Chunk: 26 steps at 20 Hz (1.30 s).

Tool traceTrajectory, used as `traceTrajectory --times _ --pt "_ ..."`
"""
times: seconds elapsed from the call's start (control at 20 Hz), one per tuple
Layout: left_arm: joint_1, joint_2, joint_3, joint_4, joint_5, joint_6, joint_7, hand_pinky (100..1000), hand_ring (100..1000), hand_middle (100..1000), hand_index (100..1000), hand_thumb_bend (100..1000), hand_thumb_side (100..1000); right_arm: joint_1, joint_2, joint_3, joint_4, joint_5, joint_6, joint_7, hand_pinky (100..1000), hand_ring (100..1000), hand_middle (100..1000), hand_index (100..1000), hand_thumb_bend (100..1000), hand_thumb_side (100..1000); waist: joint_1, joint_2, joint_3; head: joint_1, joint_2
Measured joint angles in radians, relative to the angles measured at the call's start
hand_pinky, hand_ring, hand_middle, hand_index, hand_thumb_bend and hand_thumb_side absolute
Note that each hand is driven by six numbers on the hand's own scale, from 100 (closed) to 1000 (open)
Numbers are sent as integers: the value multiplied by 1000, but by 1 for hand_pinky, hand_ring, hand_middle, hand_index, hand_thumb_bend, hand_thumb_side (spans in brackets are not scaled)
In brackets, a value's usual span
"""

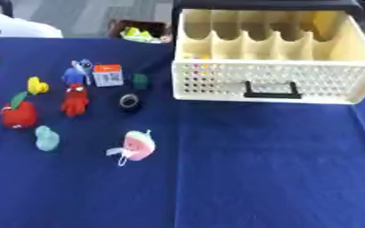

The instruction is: Pick up objects from table and place into drawer.

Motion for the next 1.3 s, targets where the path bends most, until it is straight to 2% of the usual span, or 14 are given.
traceTrajectory --times 0.25,0.3,0.45,0.6,0.8,0.9,1.0,1.15,1.3 --pt "-51 9 -28 88 -86 -23 -34 715 777 812 948 342 788 0 0 0 0 -9 2 3 786 557 505 845 100 1000 -1 0 -1 0 -10" --pt "-58 9 -32 105 -109 -22 -38 724 787 818 929 375 811 0 0 0 0 -9 2 3 785 553 501 841 100 1000 -1 0 -1 0 -13" --pt "-74 9 -45 157 -171 -22 -56 733 791 818 922 399 903 1 0 0 0 -15 4 5 785 551 498 837 100 1000 -3 3 -4 -1 -19" --pt "-87 8 -54 211 -196 -31 -83 712 778 799 964 471 948 1 0 -1 0 -17 6 8 785 547 494 833 100 1000 -6 10 -6 -1 -27" --pt "-103 -2 -64 267 -223 -39 -109 700 753 759 972 520 942 3 0 -6 0 -22 6 8 785 544 490 828 100 1000 -6 16 -9 0 -35" --pt "-112 -7 -69 293 -243 -40 -117 686 748 738 938 587 944 8 0 -6 0 -26 7 8 786 541 485 822 100 1000 -6 20 -10 0 -36" --pt "-125 -12 -70 322 -268 -43 -128 669 739 729 953 591 924 9 0 -6 0 -30 7 8 786 539 482 817 100 1000 -6 23 -12 2 -37" --pt "-148 -22 -70 363 -301 -55 -149 658 742 754 994 599 880 9 0 -6 0 -36 7 8 785 537 476 808 100 1000 -6 27 -14 4 -44" --pt "-166 -27 -70 391 -324 -69 -170 634 740 780 1000 610 881 9 0 -7 0 -40 7 8 784 534 473 804 100 1000 -6 31 -16 4 -46"
